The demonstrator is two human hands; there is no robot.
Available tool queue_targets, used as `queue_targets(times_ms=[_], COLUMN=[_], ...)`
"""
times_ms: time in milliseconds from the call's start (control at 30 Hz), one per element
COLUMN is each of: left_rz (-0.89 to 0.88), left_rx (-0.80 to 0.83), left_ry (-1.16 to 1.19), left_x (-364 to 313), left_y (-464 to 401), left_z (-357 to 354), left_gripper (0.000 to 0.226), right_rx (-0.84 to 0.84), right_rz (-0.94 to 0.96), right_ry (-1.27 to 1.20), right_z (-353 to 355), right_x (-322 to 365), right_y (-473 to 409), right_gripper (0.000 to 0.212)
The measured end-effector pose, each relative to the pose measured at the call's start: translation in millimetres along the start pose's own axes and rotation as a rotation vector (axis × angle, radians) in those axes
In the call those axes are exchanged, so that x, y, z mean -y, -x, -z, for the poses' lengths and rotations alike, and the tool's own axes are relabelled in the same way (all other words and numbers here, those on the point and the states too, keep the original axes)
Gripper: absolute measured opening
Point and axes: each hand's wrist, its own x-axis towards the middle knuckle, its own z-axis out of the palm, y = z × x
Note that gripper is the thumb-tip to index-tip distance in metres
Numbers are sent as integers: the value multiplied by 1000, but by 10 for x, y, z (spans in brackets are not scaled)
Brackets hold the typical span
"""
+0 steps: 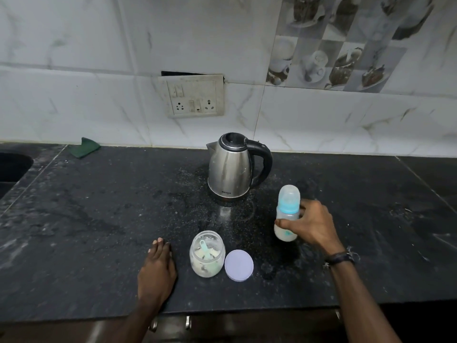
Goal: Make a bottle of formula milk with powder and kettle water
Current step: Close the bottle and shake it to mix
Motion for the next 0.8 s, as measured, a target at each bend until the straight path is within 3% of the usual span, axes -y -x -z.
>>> queue_targets(times_ms=[100, 233, 333, 467, 533, 600, 700, 800], left_rz=[-3, -6, -4, -6, -9, -12, -6, -12], left_rx=[-4, -2, -11, -15, -18, -17, -12, -17], left_ry=[5, 4, 10, 22, 23, 24, 24, 20], left_x=[-10, -19, -18, -12, -13, -23, -10, -4], left_y=[-2, 7, 7, 4, 3, -1, 5, 0], left_z=[6, 16, 18, 9, 10, 10, 5, 15], left_gripper=[35, 35, 34, 34, 33, 32, 33, 33], right_rx=[104, 8, 125, 81, 166, 137, 88, 85], right_rz=[66, 20, 58, -21, -11, 3, -39, -14], right_ry=[-2, 11, -37, 145, 84, 25, 16, -54], right_z=[16, 53, 48, 82, 34, 16, -25, -89], right_x=[-11, -22, -8, -58, -88, -94, -92, -98], right_y=[10, -9, 13, -26, 17, 36, 43, 71], right_gripper=[29, 42, 33, 42, 38, 30, 41, 39])
